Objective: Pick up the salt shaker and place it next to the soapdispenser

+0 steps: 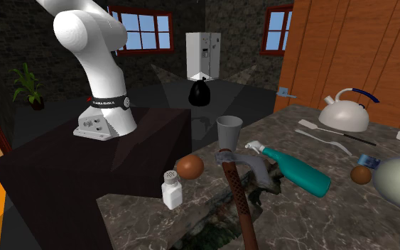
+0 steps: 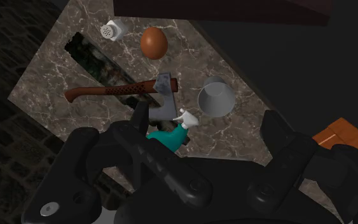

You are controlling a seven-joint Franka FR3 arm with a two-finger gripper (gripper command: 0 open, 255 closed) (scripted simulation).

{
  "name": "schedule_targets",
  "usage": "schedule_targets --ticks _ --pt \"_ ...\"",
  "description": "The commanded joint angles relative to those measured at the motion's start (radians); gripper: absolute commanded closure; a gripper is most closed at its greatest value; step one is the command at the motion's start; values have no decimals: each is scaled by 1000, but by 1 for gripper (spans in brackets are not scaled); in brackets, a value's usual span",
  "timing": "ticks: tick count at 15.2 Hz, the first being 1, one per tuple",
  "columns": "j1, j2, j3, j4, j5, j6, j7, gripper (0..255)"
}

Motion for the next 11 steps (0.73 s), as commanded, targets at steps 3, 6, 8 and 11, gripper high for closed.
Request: schedule_targets --ticks 3,6,8,11 --pt "-10 -15 -32 -64 -19 52 -32 0" --pt "-27 -28 -83 -151 -50 134 -80 0" --pt "-41 -27 -119 -204 -73 191 -113 0" --pt "-64 -13 -176 -274 -109 282 -162 0"
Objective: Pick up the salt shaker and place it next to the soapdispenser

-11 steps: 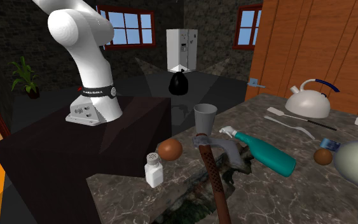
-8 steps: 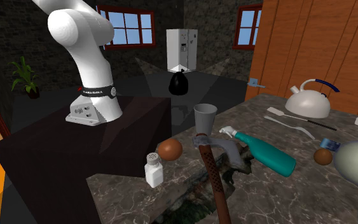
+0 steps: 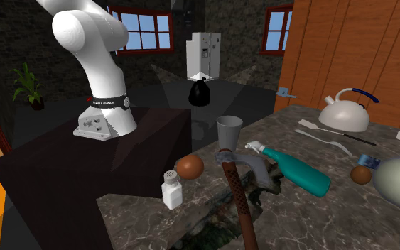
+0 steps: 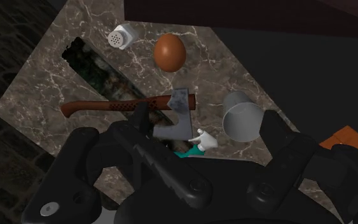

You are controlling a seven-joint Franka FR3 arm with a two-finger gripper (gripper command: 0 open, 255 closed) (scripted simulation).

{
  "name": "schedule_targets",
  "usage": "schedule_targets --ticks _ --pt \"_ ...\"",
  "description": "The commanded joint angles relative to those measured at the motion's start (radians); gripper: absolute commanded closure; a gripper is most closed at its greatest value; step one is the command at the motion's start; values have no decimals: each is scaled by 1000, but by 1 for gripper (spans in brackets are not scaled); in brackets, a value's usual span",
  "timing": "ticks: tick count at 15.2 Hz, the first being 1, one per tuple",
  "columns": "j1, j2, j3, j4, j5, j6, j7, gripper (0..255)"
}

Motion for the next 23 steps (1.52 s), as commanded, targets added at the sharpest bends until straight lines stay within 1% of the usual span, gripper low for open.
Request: schedule_targets --ticks 1,6,10,13,16,18,19,20,21,22,23 --pt "-18 20 -43 -41 -28 68 -38 0" --pt "-59 102 -148 -123 -92 242 -124 0" --pt "-84 214 -239 -160 -134 398 -198 0" --pt "-90 325 -312 -169 -150 523 -260 0" --pt "-77 457 -390 -162 -135 651 -338 0" --pt "-53 555 -445 -150 -94 737 -408 0" --pt "-35 608 -473 -142 -58 779 -453 0" --pt "-14 663 -502 -132 -8 820 -507 0" --pt "10 721 -526 -120 62 858 -575 0" --pt "31 782 -543 -106 156 893 -659 0" --pt "31 801 -540 -102 189 903 -688 0"
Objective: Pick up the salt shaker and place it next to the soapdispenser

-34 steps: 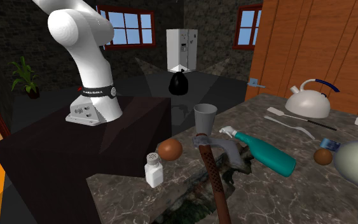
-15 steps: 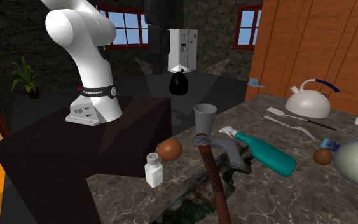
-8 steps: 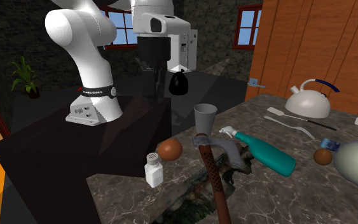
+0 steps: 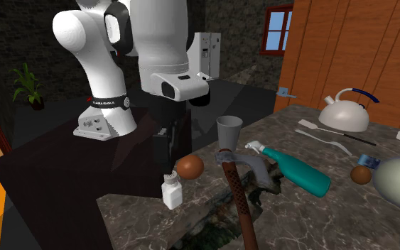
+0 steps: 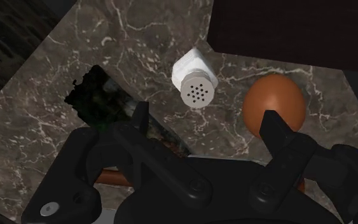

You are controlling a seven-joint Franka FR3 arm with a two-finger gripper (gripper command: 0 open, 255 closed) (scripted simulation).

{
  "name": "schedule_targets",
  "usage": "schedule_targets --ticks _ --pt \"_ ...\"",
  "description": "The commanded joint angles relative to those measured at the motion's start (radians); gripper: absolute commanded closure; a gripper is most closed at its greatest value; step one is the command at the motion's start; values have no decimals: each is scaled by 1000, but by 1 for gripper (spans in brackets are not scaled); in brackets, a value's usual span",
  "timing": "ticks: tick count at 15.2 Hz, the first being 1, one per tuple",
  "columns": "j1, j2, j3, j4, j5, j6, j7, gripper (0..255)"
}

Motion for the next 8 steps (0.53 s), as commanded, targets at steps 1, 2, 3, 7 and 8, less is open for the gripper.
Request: schedule_targets --ticks 1,2,3,7,8 --pt "15 63 0 7 101 44 -79 0" --pt "15 86 9 9 143 59 -109 0" --pt "13 109 21 10 187 74 -141 0" --pt "-35 211 116 27 392 134 -288 0" --pt "-40 210 121 27 388 135 -285 0"
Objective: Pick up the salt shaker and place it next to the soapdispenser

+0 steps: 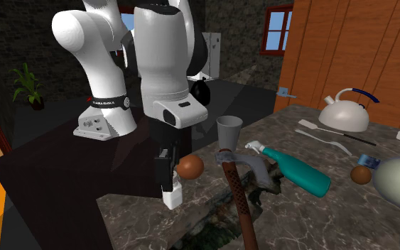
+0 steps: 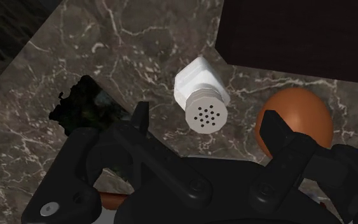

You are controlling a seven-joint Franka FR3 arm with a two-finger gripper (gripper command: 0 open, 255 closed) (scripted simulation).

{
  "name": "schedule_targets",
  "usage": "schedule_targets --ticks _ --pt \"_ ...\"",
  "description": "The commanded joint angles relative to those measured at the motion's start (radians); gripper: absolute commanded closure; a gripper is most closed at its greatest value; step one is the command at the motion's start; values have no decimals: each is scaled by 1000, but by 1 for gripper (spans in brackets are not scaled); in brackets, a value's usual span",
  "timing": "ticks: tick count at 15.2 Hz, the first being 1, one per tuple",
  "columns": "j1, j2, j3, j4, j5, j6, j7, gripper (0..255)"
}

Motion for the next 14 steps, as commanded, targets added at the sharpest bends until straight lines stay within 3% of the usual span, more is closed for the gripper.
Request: schedule_targets --ticks 1,7,8,14 --pt "-10 12 16 3 26 8 -17 0" --pt "-10 12 16 3 26 7 -17 0" --pt "-10 12 16 3 26 7 -17 255" --pt "-10 12 16 3 26 7 -17 255"
